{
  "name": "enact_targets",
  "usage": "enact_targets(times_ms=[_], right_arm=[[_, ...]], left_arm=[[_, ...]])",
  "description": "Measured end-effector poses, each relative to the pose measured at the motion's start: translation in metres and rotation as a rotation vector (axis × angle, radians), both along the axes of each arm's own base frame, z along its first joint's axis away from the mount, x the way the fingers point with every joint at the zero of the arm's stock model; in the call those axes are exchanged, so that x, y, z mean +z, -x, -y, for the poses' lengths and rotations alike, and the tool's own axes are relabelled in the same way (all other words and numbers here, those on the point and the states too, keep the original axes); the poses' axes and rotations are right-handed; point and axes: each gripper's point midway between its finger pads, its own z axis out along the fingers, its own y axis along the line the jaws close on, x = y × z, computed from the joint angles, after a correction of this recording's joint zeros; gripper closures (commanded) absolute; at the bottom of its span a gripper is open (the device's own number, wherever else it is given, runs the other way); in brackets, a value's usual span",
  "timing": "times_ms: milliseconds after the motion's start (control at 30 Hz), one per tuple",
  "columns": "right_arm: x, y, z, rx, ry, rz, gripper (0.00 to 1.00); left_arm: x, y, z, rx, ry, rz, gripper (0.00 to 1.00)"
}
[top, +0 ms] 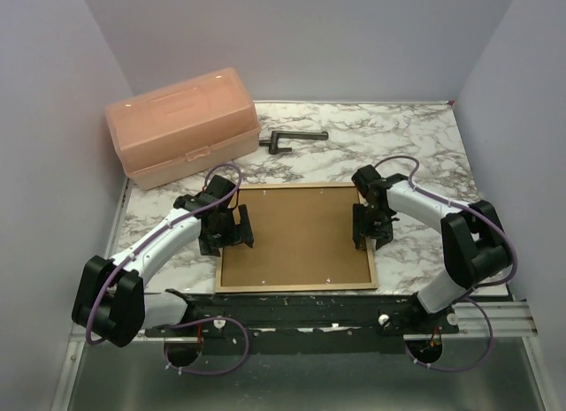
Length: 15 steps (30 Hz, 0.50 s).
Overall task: Put the photo into the frame
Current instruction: Install the photo frame at the center of the board.
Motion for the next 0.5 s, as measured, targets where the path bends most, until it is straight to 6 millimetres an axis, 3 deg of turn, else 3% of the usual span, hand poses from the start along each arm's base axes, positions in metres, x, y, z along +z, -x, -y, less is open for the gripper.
enact_targets(times_ms=[167,233,433,467,500], right_arm=[[-0.0002,-0.0021,-0.0005,0.009,0.001,0.004,0.86],[0.0005,-0.0015,0.0027,0.02,0.015,0.004,0.97],[0.0035,-0.0024,0.0055,0.045,0.026,0.008,1.0],[0.0035,-0.0025,0.0055,0.045,0.026,0.009,0.98],[0.0037,-0.0025,0.0055,0.045,0.026,0.009,0.87]], left_arm=[[-0.0001,0.0001,0.0,0.0,0.0,0.0,0.02],[-0.0002,0.0002,0.0001,0.0,0.0,-0.001,0.02],[-0.0001,-0.001,-0.0012,0.007,0.003,-0.001,0.02],[-0.0001,-0.0017,-0.0021,0.01,0.003,0.0,0.02],[-0.0001,-0.0025,-0.0031,0.014,0.003,0.001,0.02]])
